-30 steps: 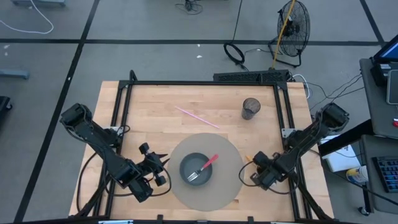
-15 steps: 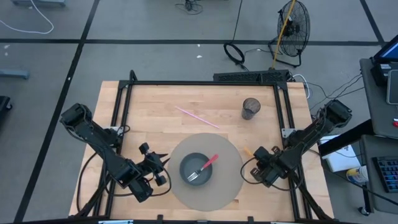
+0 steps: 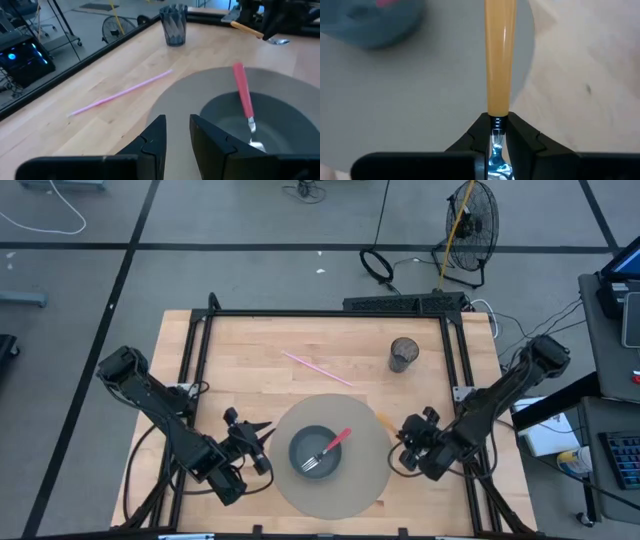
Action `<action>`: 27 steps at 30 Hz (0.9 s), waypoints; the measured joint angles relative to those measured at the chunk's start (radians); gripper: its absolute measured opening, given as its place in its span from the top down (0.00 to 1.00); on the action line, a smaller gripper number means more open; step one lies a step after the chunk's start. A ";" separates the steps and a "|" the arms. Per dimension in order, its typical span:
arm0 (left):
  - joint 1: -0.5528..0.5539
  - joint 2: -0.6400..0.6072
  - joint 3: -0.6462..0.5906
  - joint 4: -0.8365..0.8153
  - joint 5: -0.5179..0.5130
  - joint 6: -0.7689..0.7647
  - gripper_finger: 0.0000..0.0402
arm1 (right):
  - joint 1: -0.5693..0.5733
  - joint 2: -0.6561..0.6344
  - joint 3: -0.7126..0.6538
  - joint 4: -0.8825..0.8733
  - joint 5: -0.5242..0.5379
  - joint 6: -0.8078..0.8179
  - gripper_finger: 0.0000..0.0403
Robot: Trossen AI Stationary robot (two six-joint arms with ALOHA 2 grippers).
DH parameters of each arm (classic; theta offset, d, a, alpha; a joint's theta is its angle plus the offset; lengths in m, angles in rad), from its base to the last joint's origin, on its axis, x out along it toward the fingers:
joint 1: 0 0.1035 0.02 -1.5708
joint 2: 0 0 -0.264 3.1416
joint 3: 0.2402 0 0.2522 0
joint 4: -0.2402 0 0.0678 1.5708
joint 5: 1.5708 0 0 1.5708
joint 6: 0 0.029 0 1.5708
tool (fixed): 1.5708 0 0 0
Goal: Pick & Place Utensil
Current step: Put the yellow spoon into the blue bowl on the brown placemat
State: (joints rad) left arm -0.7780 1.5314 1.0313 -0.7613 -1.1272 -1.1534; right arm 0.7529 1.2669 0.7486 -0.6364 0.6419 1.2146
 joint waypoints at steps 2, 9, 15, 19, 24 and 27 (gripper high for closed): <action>0.007 0.000 0.000 0.030 -0.017 0.021 0.78 | -0.001 -0.017 0.000 0.048 0.041 -0.071 0.92; 0.052 0.000 0.000 0.171 -0.033 0.163 0.78 | -0.036 -0.073 0.000 0.288 0.096 -0.383 0.91; 0.084 0.000 0.000 0.282 -0.033 0.300 0.78 | -0.078 -0.080 0.001 0.544 0.066 -0.689 0.92; 0.097 0.000 0.000 0.323 -0.033 0.365 0.78 | -0.105 -0.080 0.001 0.654 0.027 -0.814 0.91; 0.117 0.000 0.000 0.396 -0.032 0.463 0.78 | -0.140 -0.080 0.001 0.728 -0.019 -0.904 0.92; 0.137 0.000 0.000 0.468 -0.001 0.557 0.78 | -0.160 -0.080 0.002 0.757 -0.044 -0.935 0.91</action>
State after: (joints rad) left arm -0.6407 1.5314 1.0313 -0.2929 -1.1285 -0.5967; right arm 0.5933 1.1873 0.7502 0.1204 0.5975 0.2795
